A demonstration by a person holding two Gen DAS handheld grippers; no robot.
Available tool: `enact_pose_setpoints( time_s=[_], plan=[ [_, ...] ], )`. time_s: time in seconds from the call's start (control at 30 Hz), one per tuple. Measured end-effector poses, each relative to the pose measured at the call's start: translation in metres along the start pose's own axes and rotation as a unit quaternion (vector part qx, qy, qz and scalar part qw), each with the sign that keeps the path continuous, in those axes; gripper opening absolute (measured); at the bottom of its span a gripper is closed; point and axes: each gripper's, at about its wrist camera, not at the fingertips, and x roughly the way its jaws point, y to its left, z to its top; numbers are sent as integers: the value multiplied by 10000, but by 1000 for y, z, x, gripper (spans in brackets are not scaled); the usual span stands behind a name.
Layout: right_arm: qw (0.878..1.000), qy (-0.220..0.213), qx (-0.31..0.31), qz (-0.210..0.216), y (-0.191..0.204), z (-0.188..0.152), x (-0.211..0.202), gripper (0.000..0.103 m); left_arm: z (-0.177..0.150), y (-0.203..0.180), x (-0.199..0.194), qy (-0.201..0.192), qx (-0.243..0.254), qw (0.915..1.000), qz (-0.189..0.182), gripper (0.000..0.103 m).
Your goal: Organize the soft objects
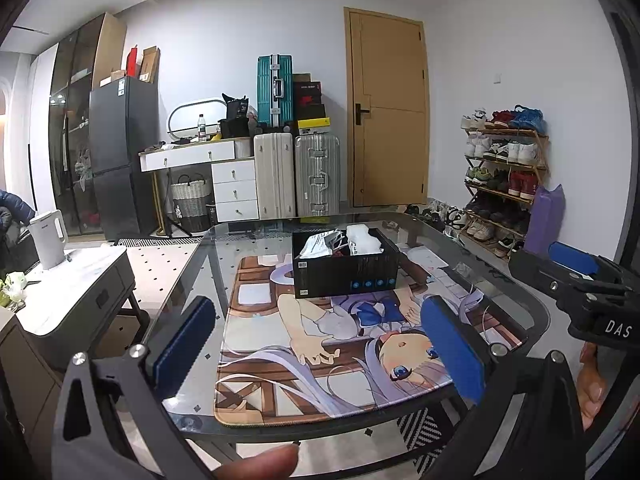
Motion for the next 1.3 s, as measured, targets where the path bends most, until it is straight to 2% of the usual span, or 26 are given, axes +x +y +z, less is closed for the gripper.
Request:
enact_pose_setpoints(
  time_s=[0.7,1.3],
  plan=[
    [10000,25,6,-29,-1,0,0,102,3,4,0,-4,-68,10000,59,103],
    [10000,67,-5,3,-6,-2,1,102,1,11,1,38,-113,9999,-36,103]
  ],
)
